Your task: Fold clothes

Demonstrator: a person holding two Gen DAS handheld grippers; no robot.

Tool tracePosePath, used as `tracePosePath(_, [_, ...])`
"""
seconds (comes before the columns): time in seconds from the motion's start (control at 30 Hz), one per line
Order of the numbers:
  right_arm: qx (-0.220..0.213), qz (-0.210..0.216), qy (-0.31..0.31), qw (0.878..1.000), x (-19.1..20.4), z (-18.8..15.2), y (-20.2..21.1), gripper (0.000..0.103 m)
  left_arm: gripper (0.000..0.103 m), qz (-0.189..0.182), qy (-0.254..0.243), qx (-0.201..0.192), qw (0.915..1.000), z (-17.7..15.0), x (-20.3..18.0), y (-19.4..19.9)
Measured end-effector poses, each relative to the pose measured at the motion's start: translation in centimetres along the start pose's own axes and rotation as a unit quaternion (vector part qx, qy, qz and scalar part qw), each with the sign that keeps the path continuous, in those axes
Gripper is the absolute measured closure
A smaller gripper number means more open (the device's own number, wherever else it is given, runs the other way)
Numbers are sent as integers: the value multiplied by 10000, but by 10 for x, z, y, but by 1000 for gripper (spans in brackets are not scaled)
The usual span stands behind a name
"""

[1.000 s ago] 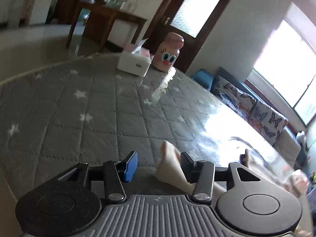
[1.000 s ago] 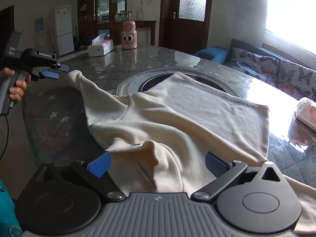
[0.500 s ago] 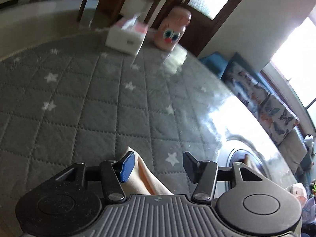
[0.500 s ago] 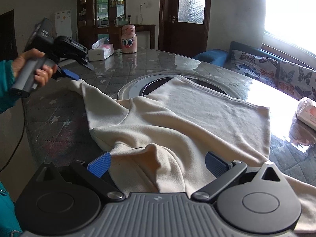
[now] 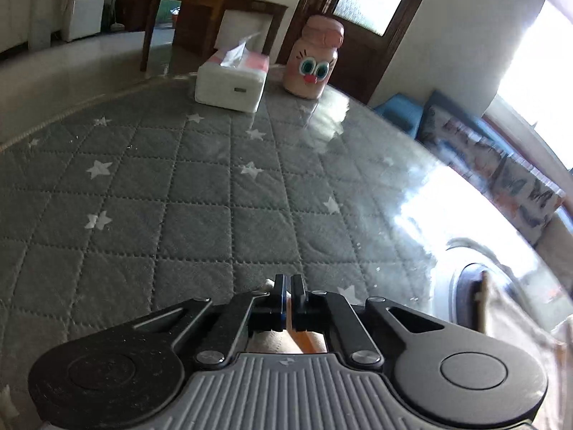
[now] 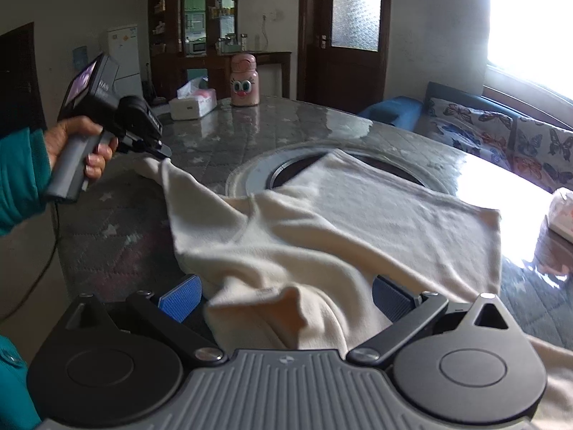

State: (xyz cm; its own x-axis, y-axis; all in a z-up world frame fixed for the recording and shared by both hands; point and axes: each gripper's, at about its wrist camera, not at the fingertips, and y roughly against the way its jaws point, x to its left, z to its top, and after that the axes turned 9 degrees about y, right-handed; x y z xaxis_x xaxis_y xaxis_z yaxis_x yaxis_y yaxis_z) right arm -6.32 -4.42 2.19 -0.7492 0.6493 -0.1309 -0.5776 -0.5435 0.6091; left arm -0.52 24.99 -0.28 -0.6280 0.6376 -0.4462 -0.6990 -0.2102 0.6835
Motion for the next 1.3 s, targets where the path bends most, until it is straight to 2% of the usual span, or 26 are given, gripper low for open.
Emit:
tracePosePath(0.17, [-18, 294, 265, 9992, 9, 29, -20, 3, 100, -573, 61, 35, 9983, -6, 21, 14])
tracePosePath(0.27, [45, 625, 476, 9969, 25, 50, -43, 8, 94, -745, -5, 108, 9972, -6, 29, 20])
tracePosePath(0.33, [96, 841, 633, 9944, 37, 63, -59, 12, 76, -821, -78, 79, 9966, -4, 33, 24])
tracePosePath(0.37, [122, 948, 712, 9929, 43, 69, -66, 14, 56, -827, -108, 18, 9965, -3, 35, 26])
tracePosePath(0.4, [146, 1046, 798, 9912, 50, 74, -74, 17, 46, -832, -151, -51, 9964, -3, 36, 29])
tracePosePath(0.43, [168, 1136, 891, 9894, 57, 80, -82, 20, 44, -866, -214, -101, 9960, -3, 38, 32])
tracePosePath(0.57, [266, 1406, 1142, 9831, 82, 95, -110, 35, 11, -884, -387, -263, 9950, -5, 43, 39])
tracePosePath(0.6, [290, 1437, 1168, 9823, 87, 97, -117, 41, 5, -868, -416, -372, 9947, -6, 45, 42])
tracePosePath(0.63, [317, 1453, 1170, 9819, 90, 99, -124, 43, 2, -852, -454, -524, 9939, -8, 47, 45])
tracePosePath(0.67, [344, 1468, 1172, 9816, 94, 101, -130, 47, 0, -852, -492, -624, 9932, -9, 49, 47])
tracePosePath(0.7, [382, 1435, 1175, 9819, 97, 103, -136, 53, 0, -880, -531, -638, 9927, -10, 50, 49])
tracePosePath(0.83, [402, 1251, 1181, 9843, 103, 105, -151, 68, 0, -982, -640, -624, 9911, -10, 55, 53])
tracePosePath(0.87, [377, 1201, 1209, 9847, 104, 105, -152, 77, 0, -1001, -639, -588, 9912, -11, 56, 53])
tracePosePath(0.9, [348, 1158, 1223, 9851, 104, 106, -153, 90, 0, -1011, -622, -567, 9913, -11, 56, 53])
tracePosePath(0.97, [288, 1138, 1185, 9860, 102, 108, -150, 99, 0, -1011, -568, -583, 9915, -11, 58, 53])
tracePosePath(1.13, [17, 1289, 1171, 9847, 95, 109, -124, 101, 0, -1055, -334, -699, 9914, -6, 65, 58])
tracePosePath(1.23, [-214, 1670, 1505, 9742, 99, 106, -94, 101, 0, -1085, -221, -791, 9907, -1, 71, 62])
tracePosePath(1.3, [-98, 1902, 1865, 9638, 109, 96, -82, 101, 0, -1084, -184, -806, 9907, 1, 74, 65])
